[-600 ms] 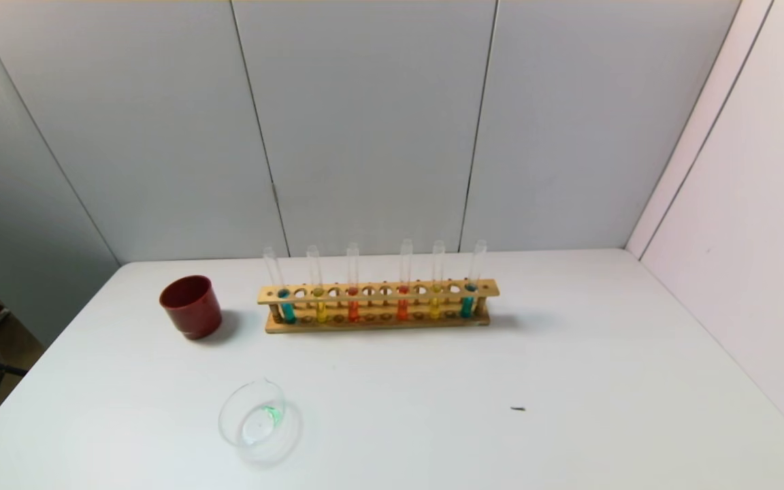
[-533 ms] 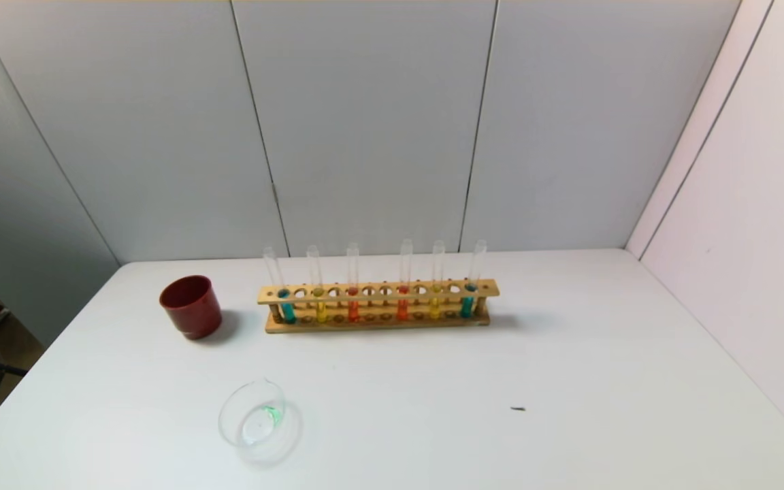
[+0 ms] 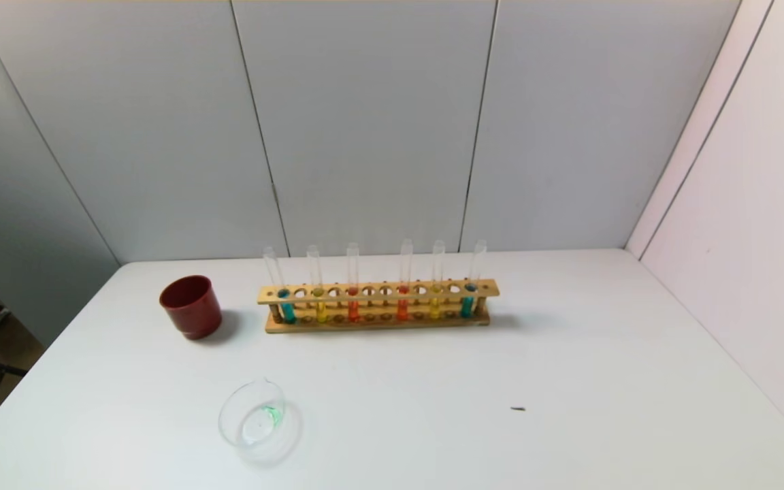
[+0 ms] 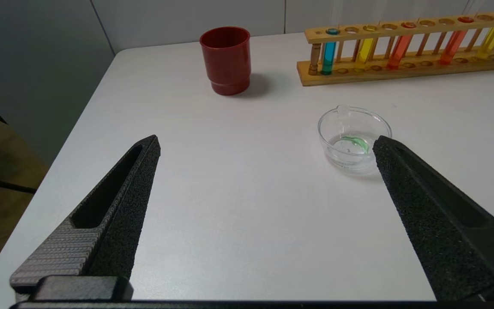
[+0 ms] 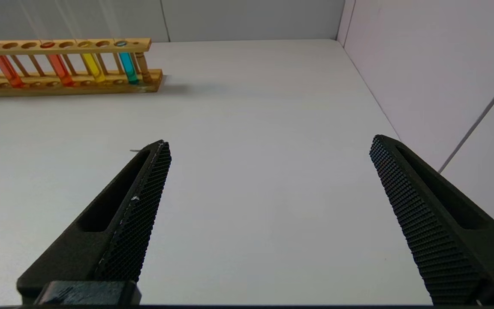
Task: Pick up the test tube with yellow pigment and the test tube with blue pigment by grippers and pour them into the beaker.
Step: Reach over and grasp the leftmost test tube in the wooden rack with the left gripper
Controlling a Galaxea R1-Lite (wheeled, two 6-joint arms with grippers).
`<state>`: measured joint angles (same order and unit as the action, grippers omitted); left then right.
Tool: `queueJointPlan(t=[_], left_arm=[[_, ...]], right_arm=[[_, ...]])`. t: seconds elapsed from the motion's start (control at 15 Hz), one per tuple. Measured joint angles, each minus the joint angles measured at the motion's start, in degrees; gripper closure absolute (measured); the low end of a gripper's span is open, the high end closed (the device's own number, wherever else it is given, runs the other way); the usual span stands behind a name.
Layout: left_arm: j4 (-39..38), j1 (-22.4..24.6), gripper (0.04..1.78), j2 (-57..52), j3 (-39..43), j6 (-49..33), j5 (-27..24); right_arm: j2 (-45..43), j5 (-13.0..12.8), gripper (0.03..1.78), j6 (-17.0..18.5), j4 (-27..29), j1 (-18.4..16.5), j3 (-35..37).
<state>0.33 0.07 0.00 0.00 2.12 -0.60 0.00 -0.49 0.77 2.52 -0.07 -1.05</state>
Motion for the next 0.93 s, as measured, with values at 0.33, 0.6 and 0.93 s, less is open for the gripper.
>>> queueJointPlan(t=[0.33, 0.6, 0.93], left_arm=[[2.7, -0.1, 0.07, 1.1, -2.6, 1.3, -1.5], [2.9, -0.2, 0.07, 10.8, -10.7, 0.4, -4.7], [-6.7, -0.4, 0.07, 31.9, -20.1, -1.3, -7.9]], right_arm=[[0.0, 0.0, 0.11, 0.0, 0.0, 0.0, 0.0], [0.0, 0.0, 0.11, 0.0, 0.0, 0.0, 0.0], [0.0, 0.0, 0.11, 0.0, 0.0, 0.0, 0.0]])
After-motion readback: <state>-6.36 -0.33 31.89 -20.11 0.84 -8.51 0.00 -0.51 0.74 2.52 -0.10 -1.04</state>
